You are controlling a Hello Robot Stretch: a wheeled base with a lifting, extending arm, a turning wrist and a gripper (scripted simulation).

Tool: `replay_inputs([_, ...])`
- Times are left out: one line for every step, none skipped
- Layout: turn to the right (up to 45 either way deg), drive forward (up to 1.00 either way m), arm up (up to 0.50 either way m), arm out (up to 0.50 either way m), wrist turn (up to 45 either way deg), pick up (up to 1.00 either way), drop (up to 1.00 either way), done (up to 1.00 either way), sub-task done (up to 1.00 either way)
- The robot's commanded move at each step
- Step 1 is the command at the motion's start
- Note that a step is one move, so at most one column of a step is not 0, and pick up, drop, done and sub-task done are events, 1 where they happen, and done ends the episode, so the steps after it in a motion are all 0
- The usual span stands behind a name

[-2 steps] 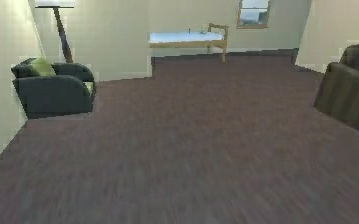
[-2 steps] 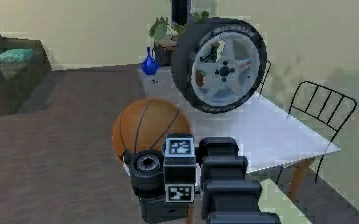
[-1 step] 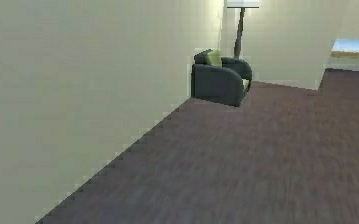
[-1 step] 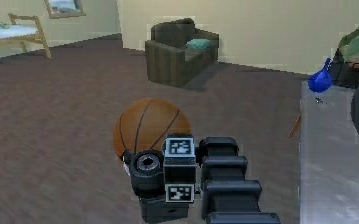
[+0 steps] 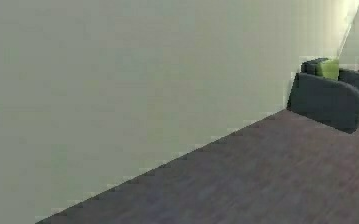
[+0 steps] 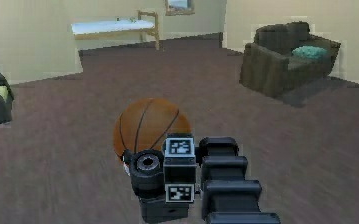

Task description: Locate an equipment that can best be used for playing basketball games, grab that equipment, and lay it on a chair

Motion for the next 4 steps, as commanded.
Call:
replay_inputs([45.0,0.0,0.0,0.0,0.0,0.0,0.0,0.0,0.0])
replay_inputs([45.0,0.0,0.0,0.0,0.0,0.0,0.0,0.0,0.0])
replay_inputs([45.0,0.0,0.0,0.0,0.0,0.0,0.0,0.0,0.0])
replay_inputs([6.0,0.0,0.0,0.0,0.0,0.0,0.0,0.0,0.0])
